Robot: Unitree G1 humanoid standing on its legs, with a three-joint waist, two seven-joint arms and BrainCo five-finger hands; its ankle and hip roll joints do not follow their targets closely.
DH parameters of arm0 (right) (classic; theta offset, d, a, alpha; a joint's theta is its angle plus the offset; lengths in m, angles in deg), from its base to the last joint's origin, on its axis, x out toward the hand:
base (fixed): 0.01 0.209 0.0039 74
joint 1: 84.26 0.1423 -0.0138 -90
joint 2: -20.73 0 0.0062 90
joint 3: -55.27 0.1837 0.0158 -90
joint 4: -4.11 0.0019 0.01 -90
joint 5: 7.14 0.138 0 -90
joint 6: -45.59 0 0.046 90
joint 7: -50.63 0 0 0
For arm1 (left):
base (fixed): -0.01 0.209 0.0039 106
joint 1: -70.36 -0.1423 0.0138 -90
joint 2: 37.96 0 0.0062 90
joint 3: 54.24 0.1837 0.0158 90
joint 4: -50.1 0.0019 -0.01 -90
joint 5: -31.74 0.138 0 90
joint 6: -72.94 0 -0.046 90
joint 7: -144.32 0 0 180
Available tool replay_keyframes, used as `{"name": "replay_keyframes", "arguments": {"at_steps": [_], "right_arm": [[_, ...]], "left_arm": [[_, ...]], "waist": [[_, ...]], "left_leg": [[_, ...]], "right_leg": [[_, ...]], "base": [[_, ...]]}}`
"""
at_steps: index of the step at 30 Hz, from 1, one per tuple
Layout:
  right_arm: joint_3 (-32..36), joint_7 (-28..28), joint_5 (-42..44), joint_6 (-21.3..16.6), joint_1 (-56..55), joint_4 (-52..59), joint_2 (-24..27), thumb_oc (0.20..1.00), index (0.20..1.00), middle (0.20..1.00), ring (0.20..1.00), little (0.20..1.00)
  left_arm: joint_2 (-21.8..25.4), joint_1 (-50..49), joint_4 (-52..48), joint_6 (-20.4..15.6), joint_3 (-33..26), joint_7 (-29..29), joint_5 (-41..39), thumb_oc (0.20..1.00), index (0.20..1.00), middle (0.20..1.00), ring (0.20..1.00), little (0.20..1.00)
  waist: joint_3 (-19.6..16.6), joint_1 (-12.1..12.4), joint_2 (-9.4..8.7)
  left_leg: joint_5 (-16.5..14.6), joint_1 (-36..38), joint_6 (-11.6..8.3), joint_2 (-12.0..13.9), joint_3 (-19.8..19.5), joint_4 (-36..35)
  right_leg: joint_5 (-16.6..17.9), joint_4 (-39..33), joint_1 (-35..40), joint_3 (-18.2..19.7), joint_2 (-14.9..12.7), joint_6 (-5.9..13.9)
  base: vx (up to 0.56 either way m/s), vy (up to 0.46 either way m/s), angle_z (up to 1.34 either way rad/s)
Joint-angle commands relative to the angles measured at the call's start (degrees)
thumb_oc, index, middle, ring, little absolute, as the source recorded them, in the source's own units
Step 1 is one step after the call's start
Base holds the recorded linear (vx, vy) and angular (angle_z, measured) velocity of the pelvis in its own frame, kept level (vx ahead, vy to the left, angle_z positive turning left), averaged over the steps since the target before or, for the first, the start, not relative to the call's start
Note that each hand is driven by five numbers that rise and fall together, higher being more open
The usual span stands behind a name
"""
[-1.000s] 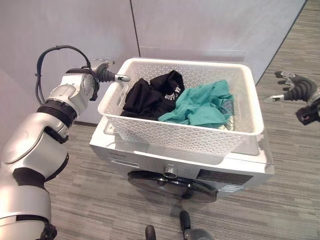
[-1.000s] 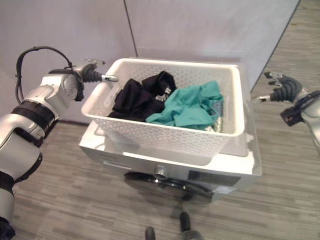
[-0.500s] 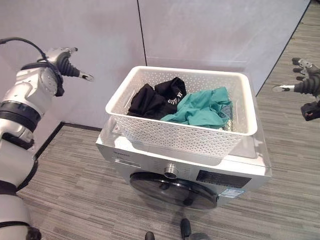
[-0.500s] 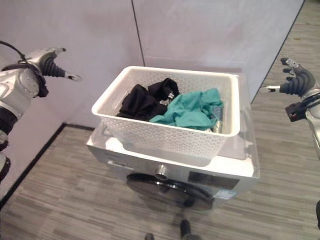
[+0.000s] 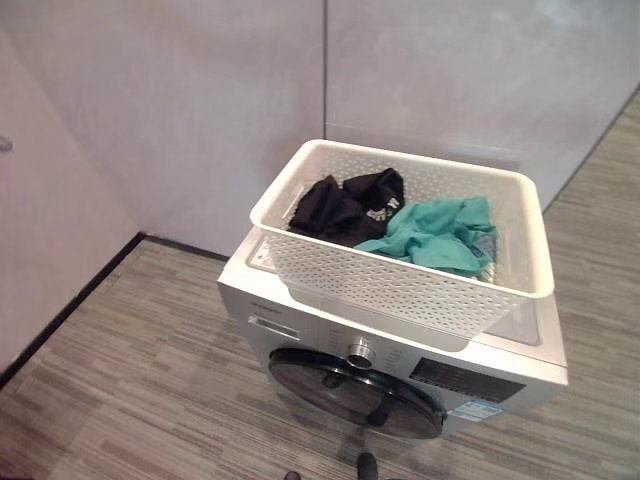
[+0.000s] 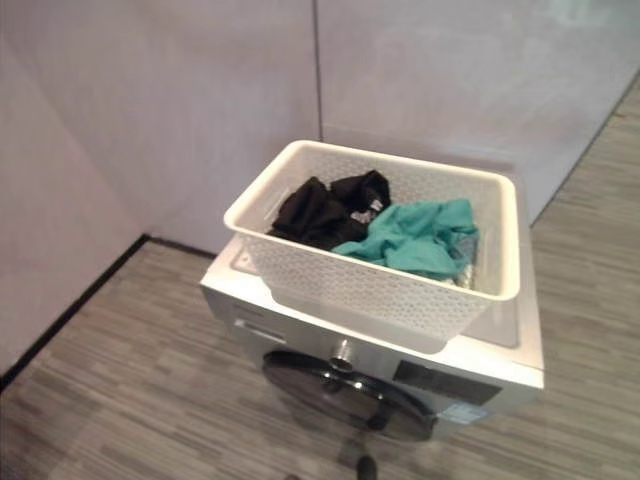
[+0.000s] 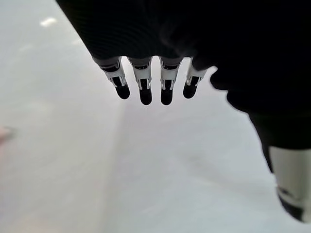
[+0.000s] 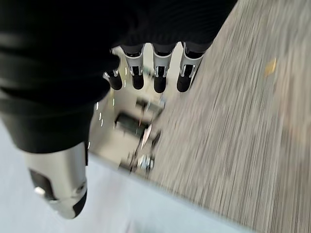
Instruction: Grab the laundry basket,head to the washer,open it,put in the laundry and shut it.
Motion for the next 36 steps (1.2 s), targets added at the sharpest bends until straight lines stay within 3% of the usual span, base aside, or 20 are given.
{"name": "replay_keyframes", "arguments": {"at_steps": [1, 4, 5, 6, 7, 8, 10, 11, 12, 14, 15, 16, 19, 21, 26, 28, 30, 31, 33, 36], "right_arm": [[-3.12, -2.00, -1.11, -4.83, 6.35, -2.34, 2.00, 1.000, 1.000, 1.000, 1.000, 1.000], [-12.19, -0.53, -1.54, -4.25, 11.58, -7.40, -0.42, 1.000, 1.000, 1.000, 1.000, 1.000], [-15.63, -0.04, -1.16, -3.93, 14.02, -9.40, -1.67, 1.000, 1.000, 1.000, 1.000, 1.000], [-18.05, 0.32, 0.18, -3.94, 15.76, -10.87, -3.67, 1.000, 1.000, 1.000, 1.000, 1.000], [-20.16, 1.16, 1.11, -3.55, 16.19, -12.56, -5.88, 1.000, 1.000, 1.000, 1.000, 1.000], [-23.73, 2.46, 3.28, -3.06, 17.42, -18.18, -8.03, 1.000, 1.000, 1.000, 1.000, 1.000], [-25.15, 3.23, 3.11, -2.47, 18.46, -19.72, -7.80, 1.000, 1.000, 1.000, 1.000, 1.000], [-27.63, 3.69, 2.43, -1.44, 19.86, -22.52, -8.60, 1.000, 1.000, 1.000, 1.000, 1.000], [-27.72, 3.72, 2.45, -1.47, 19.98, -22.67, -8.47, 1.000, 1.000, 1.000, 1.000, 1.000], [-30.17, 4.26, 1.72, -0.43, 21.77, -25.16, -9.36, 1.000, 1.000, 1.000, 1.000, 1.000], [-30.14, 4.29, 1.73, -0.44, 21.75, -25.23, -9.27, 1.000, 1.000, 1.000, 1.000, 1.000], [-31.46, 4.37, 1.27, 0.26, 22.44, -27.79, -8.97, 1.000, 1.000, 1.000, 1.000, 1.000], [-33.22, 4.27, -0.20, 0.86, 24.09, -29.09, -8.30, 1.000, 1.000, 1.000, 1.000, 1.000], [-33.95, 4.49, -0.90, 1.07, 24.30, -28.70, -7.88, 1.000, 1.000, 1.000, 1.000, 1.000], [-35.58, 3.99, -4.11, 1.25, 24.30, -25.57, -6.41, 1.000, 1.000, 1.000, 1.000, 1.000], [-37.61, 3.45, -7.19, 1.25, 25.20, -21.96, -5.59, 1.000, 1.000, 1.000, 1.000, 1.000], [-37.79, 3.30, -8.62, 1.43, 24.73, -19.31, -5.71, 1.000, 1.000, 1.000, 1.000, 1.000], [-37.56, 3.22, -10.00, 1.41, 23.65, -16.43, -6.17, 1.000, 1.000, 1.000, 1.000, 1.000], [-35.77, 3.19, -12.27, 1.47, 20.33, -13.12, -6.98, 1.000, 1.000, 1.000, 1.000, 1.000], [-34.54, 2.05, -15.53, 1.72, 17.04, -8.44, -9.22, 1.000, 1.000, 1.000, 1.000, 1.000]], "left_arm": [[-5.44, -0.78, 5.48, -1.24, -7.02, -2.93, -3.79, 1.000, 1.000, 1.000, 1.000, 1.000], [-12.32, -8.33, 7.53, -1.86, -15.27, -4.25, -5.35, 1.000, 1.000, 1.000, 1.000, 1.000], [-14.30, -6.67, 9.30, -1.94, -14.23, -5.57, -4.68, 1.000, 1.000, 1.000, 1.000, 1.000], [-16.25, -5.06, 12.02, -2.00, -12.57, -6.86, -4.07, 1.000, 1.000, 1.000, 1.000, 1.000], [-17.74, -4.21, 13.33, -1.47, -10.83, -7.59, -2.28, 1.000, 1.000, 1.000, 1.000, 1.000], [-20.45, -2.18, 16.71, -0.76, -7.36, -8.22, -1.79, 1.000, 1.000, 1.000, 1.000, 1.000], [-21.58, -1.16, 17.70, -0.28, -5.81, -7.92, -2.21, 1.000, 1.000, 1.000, 1.000, 1.000], [-25.56, -1.19, 17.73, 0.40, -3.83, -7.20, -2.52, 1.000, 1.000, 1.000, 1.000, 1.000], [-25.65, -1.18, 17.72, 0.42, -3.82, -7.23, -2.51, 1.000, 1.000, 1.000, 1.000, 1.000], [-31.56, -1.28, 19.68, 0.80, -0.95, -5.87, -2.68, 1.000, 1.000, 1.000, 1.000, 1.000], [-31.64, -1.25, 19.63, 0.84, -0.89, -5.89, -2.66, 1.000, 1.000, 1.000, 1.000, 1.000], [-35.20, -0.71, 21.51, 1.07, 1.52, -4.64, -3.84, 1.000, 1.000, 1.000, 1.000, 1.000], [-38.39, 0.07, 23.56, 1.32, 4.45, -4.04, -4.16, 1.000, 1.000, 1.000, 1.000, 1.000], [-39.15, 0.54, 23.56, 1.32, 5.40, -3.85, -4.28, 1.000, 1.000, 1.000, 1.000, 1.000], [-43.95, 1.25, 24.40, 1.63, 9.69, -2.48, -5.18, 1.000, 1.000, 1.000, 1.000, 1.000], [-45.91, 1.53, 23.86, 1.38, 11.54, -2.03, -6.11, 1.000, 1.000, 1.000, 1.000, 1.000], [-46.73, 1.39, 23.83, 1.27, 11.71, -2.06, -5.91, 1.000, 1.000, 1.000, 1.000, 1.000], [-47.45, 1.24, 23.97, 1.25, 11.55, -1.89, -5.52, 1.000, 1.000, 1.000, 1.000, 1.000], [-48.83, 0.57, 24.13, 1.30, 10.64, -1.79, -5.15, 1.000, 1.000, 1.000, 1.000, 1.000], [-51.22, 0.94, 26.09, 1.20, 11.16, -2.00, -4.86, 1.000, 1.000, 1.000, 1.000, 1.000]], "waist": [[-0.14, -0.18, 2.00], [2.71, -3.04, 1.81], [3.81, -3.70, 1.58], [4.26, -3.65, 1.17], [4.57, -3.41, 0.75], [3.95, -2.12, -0.01], [3.47, -1.59, -0.36], [3.24, -0.05, -0.81], [3.18, -0.02, -0.80], [2.27, 2.35, -1.88], [2.18, 2.48, -1.86], [2.02, 2.74, -2.24], [2.53, 2.94, -2.06], [2.97, 2.92, -1.85], [6.18, 2.22, -0.21], [7.71, 2.02, 0.00], [7.68, 1.03, -0.07], [7.65, -0.09, -0.42], [6.83, -1.43, -0.71], [5.70, -3.54, -0.55]], "left_leg": [[-1.82, -0.24, 0.93, -2.27, 0.02, 0.53], [-0.98, -1.56, 1.08, -2.41, 1.10, 0.53], [-0.55, -2.37, 1.05, -1.89, 1.91, 0.53], [-0.04, -2.97, 0.98, -1.24, 2.96, 0.53], [0.43, -3.36, 1.01, -0.97, 3.34, 0.53], [2.05, -5.16, 1.17, -0.97, 4.15, 0.54], [2.68, -6.10, 1.14, -1.16, 4.34, 0.53], [3.58, -7.71, 1.32, -1.08, 5.15, 0.61], [3.59, -7.76, 1.29, -1.10, 5.21, 0.61], [4.13, -9.77, 1.39, -1.90, 6.37, 1.28], [4.13, -9.81, 1.38, -1.91, 6.46, 1.27], [4.70, -11.04, 1.39, -2.32, 6.08, 2.31], [5.00, -12.57, 1.22, -2.42, 5.44, 4.55], [5.45, -13.19, 1.04, -2.35, 5.05, 4.93], [10.13, -17.53, -0.88, -2.27, 1.76, 5.90], [9.55, -18.66, -1.92, -2.74, -1.67, 8.01], [8.38, -18.31, -2.00, -1.77, 0.20, 9.50], [6.57, -17.01, -2.04, -0.27, 3.16, 10.85], [4.57, -14.60, -2.15, 2.02, 5.37, 11.30], [4.27, -10.94, -3.05, 6.22, 7.48, 9.78]], "right_leg": [[0.35, 0.03, 1.20, -2.62, -1.93, 5.60], [3.21, 0.03, -1.24, -1.31, -2.77, 6.66], [5.05, 0.06, -2.63, -0.67, -3.09, 7.42], [4.49, 0.27, -2.78, -1.56, -2.53, 7.23], [3.05, 1.98, -1.62, -1.97, -1.29, 6.76], [-2.43, 7.71, 0.58, -3.04, 1.56, 4.91], [-4.22, 8.18, 1.02, -3.20, 2.41, 4.35], [-7.22, 10.88, 2.94, -4.67, 3.19, 3.90], [-7.31, 10.96, 2.84, -4.62, 3.15, 3.87], [-8.72, 7.96, 7.02, -5.00, 2.71, 3.37], [-8.55, 7.64, 7.10, -4.91, 2.71, 3.37], [-9.78, 4.79, 7.57, -2.98, 3.65, 2.29], [-9.46, 2.28, 8.34, -1.65, 4.64, 0.93], [-9.31, 1.31, 8.58, -1.72, 4.93, 0.63], [-8.37, 0.07, 7.04, -3.42, 6.07, -0.78], [-6.63, 0.22, 5.31, -4.02, 4.61, -0.52], [-6.07, 0.24, 4.68, -4.88, 3.89, -0.29], [-5.62, 0.19, 4.09, -5.76, 2.92, -0.07], [-5.36, 0.03, 3.14, -7.06, 1.90, 0.19], [-5.27, 0.03, 2.49, -8.98, 0.63, 0.44]], "base": [[-0.15, 0.086, -0.06], [-0.20, 0.067, -0.09], [-0.27, 0.005, -0.19], [-0.24, -0.025, -0.37], [-0.27, 0.000, -0.59], [-0.24, 0.009, -0.55], [-0.16, 0.005, -0.42], [-0.10, -0.007, -0.39], [-0.14, -0.014, -0.31], [-0.10, -0.051, -0.33], [-0.13, -0.089, -0.62], [-0.07, -0.078, -0.54], [-0.08, -0.098, -0.02], [-0.11, -0.106, 0.19], [-0.17, -0.099, 0.38], [-0.24, -0.021, 0.24], [-0.14, 0.015, 0.23], [-0.06, 0.024, 0.19], [-0.08, 0.045, 0.13], [-0.06, 0.087, 0.43]]}}
